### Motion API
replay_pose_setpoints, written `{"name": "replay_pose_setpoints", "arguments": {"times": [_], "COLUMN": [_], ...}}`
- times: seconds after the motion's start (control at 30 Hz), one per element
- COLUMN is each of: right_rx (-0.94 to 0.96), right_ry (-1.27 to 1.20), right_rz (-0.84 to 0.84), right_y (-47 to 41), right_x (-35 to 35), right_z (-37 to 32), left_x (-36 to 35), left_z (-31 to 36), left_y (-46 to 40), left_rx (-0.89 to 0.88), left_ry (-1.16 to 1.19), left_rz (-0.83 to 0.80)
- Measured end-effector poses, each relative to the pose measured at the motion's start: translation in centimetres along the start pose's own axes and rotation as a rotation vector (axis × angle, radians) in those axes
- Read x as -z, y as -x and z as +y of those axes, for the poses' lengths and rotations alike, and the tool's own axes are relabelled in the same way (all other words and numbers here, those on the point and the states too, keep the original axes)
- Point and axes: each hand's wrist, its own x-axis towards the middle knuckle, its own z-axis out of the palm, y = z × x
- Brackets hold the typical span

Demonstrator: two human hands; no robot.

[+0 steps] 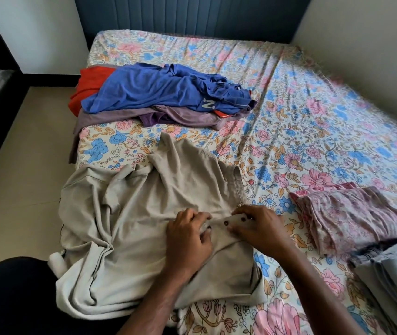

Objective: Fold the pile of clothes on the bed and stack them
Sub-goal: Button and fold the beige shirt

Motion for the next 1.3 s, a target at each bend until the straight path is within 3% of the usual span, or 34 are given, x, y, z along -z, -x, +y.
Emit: {"name": "replay_pose_setpoints", "arguments": {"times": [0.13, 0.3, 0.43, 0.57, 0.63, 0.7, 0.83, 0.9, 0.97, 1.03, 1.1, 1.23, 1.3], "right_rx": [0.11, 0.239, 0.111, -0.191, -0.282, -0.246, -0.101, -0.094, -0.16, -0.183, -0.168, -0.083, 0.004], "right_ry": [0.062, -0.166, -0.407, -0.866, -0.823, -0.654, -0.284, -0.379, -0.533, -0.502, -0.463, -0.433, -0.54], "right_rz": [0.064, 0.242, 0.253, 0.172, 0.12, 0.096, 0.358, 0.362, 0.199, 0.104, 0.144, 0.429, 0.436], "right_y": [0.4, 0.9, 0.5, -0.5, -1.4, -2.1, -2.7, -2.9, -3.1, -3.2, -3.7, -3.5, -3.2], "right_x": [-1.8, -4.1, -3.9, -1.3, -0.6, -0.9, -1.2, -0.9, -1.1, -1.4, -1.8, -2.0, -1.9], "right_z": [-0.9, 0.8, 0.9, 0.6, 0.4, 0.0, -0.5, -0.1, 0.2, 0.3, 0.0, -0.6, -0.6], "left_x": [-0.3, -0.8, -0.8, -1.0, -1.0, -1.0, -1.0, -1.2, -1.6, -1.9, -2.1, -2.3, -2.2], "left_z": [0.5, 0.0, -0.1, -0.1, 0.2, 0.5, 1.1, 1.3, 1.2, 1.0, 0.6, 0.2, 0.3], "left_y": [-1.0, -0.2, -0.1, 0.0, -0.1, -0.4, -1.4, -1.5, -1.2, -0.9, -0.7, -0.5, -0.5], "left_rx": [-0.032, -0.118, -0.115, -0.12, -0.126, -0.129, -0.086, -0.081, -0.105, -0.142, -0.185, -0.208, -0.186], "left_ry": [-0.033, -0.051, -0.071, -0.096, -0.091, -0.081, 0.001, 0.009, -0.009, -0.011, -0.009, 0.021, 0.061], "left_rz": [-0.067, 0.01, 0.021, 0.019, 0.012, -0.014, -0.04, -0.033, -0.018, 0.011, 0.048, 0.076, 0.081]}}
